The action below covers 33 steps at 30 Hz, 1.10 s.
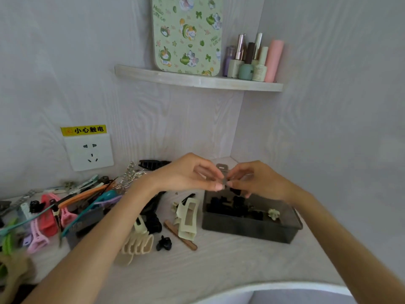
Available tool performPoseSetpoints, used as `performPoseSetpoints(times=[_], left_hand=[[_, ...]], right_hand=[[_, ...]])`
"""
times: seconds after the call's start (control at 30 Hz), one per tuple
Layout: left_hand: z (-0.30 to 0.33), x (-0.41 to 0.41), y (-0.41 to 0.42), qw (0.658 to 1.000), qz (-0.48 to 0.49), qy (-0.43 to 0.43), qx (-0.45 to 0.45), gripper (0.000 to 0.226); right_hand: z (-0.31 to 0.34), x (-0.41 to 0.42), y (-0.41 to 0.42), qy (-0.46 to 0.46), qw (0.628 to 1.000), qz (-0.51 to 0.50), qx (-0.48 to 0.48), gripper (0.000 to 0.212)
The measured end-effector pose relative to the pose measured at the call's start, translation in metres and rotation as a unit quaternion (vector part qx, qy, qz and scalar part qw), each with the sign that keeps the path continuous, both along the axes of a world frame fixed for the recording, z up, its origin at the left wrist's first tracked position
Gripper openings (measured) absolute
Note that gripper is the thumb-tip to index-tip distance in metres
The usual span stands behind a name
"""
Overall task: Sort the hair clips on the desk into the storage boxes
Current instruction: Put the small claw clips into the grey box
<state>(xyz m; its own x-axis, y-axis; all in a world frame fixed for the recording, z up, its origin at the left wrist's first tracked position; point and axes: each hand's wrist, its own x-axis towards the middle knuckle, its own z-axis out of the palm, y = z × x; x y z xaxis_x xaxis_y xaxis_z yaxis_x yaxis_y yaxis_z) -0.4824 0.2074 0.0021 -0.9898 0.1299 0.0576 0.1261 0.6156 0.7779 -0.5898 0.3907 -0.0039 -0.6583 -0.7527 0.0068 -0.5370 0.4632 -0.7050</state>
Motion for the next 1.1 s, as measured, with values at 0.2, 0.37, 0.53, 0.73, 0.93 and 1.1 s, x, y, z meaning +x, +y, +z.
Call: performPoseSetpoints(times=[0.2,0.37,0.53,0.73,0.93,1.1], left_hand=[[-0.011,-0.004,-0.035,0.993,0.079,-0.014,-0.091,0.019],[-0.029,-0.009,-0.055,0.941,0.135,-0.149,-0.273,0.026],[-0.032,-0.009,-0.083,0.905,0.211,-0.203,-0.31,0.024],[-0.035,-0.005,-0.101,0.883,0.235,-0.227,-0.337,0.043],[-0.041,-0.01,-0.091,0.936,0.217,-0.12,-0.25,0.057],[-0.048,-0.011,-0.087,0.93,0.2,-0.13,-0.278,0.058]], right_hand=[[0.019,-0.002,-0.002,0.052,0.999,0.0,0.013,0.018],[0.013,-0.013,-0.063,0.124,0.99,0.053,0.05,0.017],[-0.007,-0.017,-0.129,0.144,0.961,0.105,0.211,0.05],[-0.023,-0.016,-0.173,0.083,0.932,0.106,0.336,0.058],[-0.025,-0.016,-0.172,0.088,0.943,0.134,0.29,0.076],[-0.026,-0.016,-0.157,0.066,0.964,0.121,0.229,0.056]])
